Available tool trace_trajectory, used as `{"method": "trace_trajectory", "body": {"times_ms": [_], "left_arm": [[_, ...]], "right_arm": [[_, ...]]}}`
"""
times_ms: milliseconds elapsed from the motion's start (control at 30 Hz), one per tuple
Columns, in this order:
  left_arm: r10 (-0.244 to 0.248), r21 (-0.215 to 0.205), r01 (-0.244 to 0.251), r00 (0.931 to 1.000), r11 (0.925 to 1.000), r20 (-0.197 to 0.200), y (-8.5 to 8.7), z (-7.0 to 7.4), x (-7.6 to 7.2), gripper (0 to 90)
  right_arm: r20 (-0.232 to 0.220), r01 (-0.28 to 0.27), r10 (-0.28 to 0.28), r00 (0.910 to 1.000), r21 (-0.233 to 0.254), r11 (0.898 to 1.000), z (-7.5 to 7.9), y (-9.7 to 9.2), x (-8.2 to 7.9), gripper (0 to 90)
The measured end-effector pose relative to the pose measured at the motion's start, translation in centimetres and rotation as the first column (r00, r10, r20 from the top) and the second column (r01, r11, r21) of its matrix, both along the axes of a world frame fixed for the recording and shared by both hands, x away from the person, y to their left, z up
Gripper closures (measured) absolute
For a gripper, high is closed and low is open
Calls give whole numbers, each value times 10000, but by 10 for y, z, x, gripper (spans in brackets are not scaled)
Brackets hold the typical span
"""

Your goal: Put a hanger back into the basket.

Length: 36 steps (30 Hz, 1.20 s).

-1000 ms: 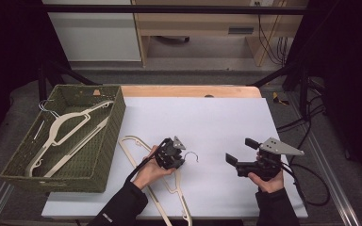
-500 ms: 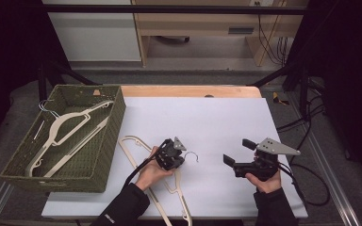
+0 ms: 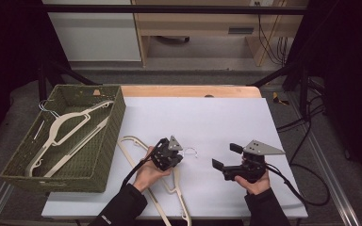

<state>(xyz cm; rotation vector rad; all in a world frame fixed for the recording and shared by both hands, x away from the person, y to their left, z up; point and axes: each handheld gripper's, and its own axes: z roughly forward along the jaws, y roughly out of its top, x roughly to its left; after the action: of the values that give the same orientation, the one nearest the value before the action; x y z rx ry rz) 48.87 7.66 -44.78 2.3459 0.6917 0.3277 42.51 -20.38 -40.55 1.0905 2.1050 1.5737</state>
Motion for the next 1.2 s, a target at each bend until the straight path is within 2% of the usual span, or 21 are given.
{"method": "trace_trajectory", "body": {"times_ms": [100,167,233,333,467,600,800,1000,1200], "left_arm": [[-7,-265,10,9999,9996,114,5,5,-4,888],[-37,-277,45,9996,9996,268,8,9,-8,888],[-16,-382,31,9992,9993,396,10,11,-11,888],[-2,-526,29,9987,9986,517,12,15,-14,888],[28,-666,14,9980,9978,635,16,19,-17,888],[14,-725,42,9970,9974,767,18,23,-20,888],[54,-858,22,9960,9963,890,22,27,-24,887],[70,-947,17,9958,9955,915,23,28,-25,888],[27,-905,61,9953,9959,963,24,29,-25,888]], "right_arm": [[-251,-291,290,9993,-36,9996,-5,14,0,79],[-347,-368,365,9987,-60,9993,-7,18,1,81],[-562,-643,632,9964,-176,9978,-12,28,1,88],[-867,-877,866,9925,-90,9961,-17,38,2,105],[-1054,-968,927,9901,-341,9947,-22,49,3,121],[-1298,-1079,1033,9861,-291,9937,-26,60,3,142],[-1685,-1492,1388,9759,-506,9875,-35,79,4,178],[-2023,-1612,1484,9680,-484,9857,-41,97,7,236],[-2456,-2041,1826,9520,-649,9768,-50,115,9,291]]}}
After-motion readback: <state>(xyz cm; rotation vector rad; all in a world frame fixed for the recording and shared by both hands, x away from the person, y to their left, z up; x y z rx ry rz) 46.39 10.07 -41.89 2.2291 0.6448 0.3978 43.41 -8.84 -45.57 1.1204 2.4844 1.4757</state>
